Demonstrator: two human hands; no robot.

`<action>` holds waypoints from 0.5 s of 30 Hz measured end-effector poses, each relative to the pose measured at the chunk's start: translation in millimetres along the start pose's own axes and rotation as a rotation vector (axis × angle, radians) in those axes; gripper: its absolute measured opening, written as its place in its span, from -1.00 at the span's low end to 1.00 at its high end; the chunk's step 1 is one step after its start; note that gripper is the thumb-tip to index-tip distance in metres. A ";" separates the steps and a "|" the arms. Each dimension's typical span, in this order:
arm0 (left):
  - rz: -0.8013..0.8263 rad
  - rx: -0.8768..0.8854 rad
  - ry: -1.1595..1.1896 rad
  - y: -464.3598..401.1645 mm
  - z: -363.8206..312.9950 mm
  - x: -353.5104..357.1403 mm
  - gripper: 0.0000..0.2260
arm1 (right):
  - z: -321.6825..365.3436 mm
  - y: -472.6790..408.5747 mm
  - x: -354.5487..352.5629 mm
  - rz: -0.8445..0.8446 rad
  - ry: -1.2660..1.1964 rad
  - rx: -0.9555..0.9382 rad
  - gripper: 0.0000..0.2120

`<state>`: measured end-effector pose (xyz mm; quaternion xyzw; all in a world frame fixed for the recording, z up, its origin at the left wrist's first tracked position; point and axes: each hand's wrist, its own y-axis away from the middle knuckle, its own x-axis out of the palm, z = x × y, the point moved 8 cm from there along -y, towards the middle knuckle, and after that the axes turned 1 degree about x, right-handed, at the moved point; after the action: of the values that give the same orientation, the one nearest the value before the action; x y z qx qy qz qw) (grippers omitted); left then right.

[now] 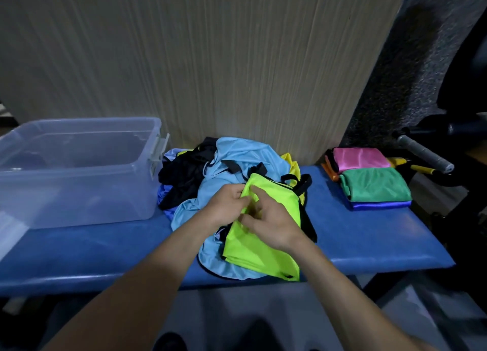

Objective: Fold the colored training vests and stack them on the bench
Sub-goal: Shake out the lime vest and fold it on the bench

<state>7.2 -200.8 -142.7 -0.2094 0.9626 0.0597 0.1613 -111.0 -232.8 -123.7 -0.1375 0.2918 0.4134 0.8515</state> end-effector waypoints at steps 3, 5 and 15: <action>-0.038 0.007 -0.096 -5.1 3.9 -2.4 -0.84 | -8.5 17.2 -13.1 -0.019 0.193 -0.176 -0.40; -0.069 0.058 -0.231 -3.8 -2.9 -3.7 -0.84 | -20.5 32.6 -13.3 0.031 0.412 -0.241 -0.33; 0.195 0.581 -0.839 59.3 -32.7 23.8 -0.85 | -66.6 71.2 13.2 0.210 0.800 -0.330 -0.10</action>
<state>-47.7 -162.3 -117.1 -0.0235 0.8069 -0.1162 0.5786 -185.9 -212.1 -184.0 -0.3905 0.5407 0.4529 0.5917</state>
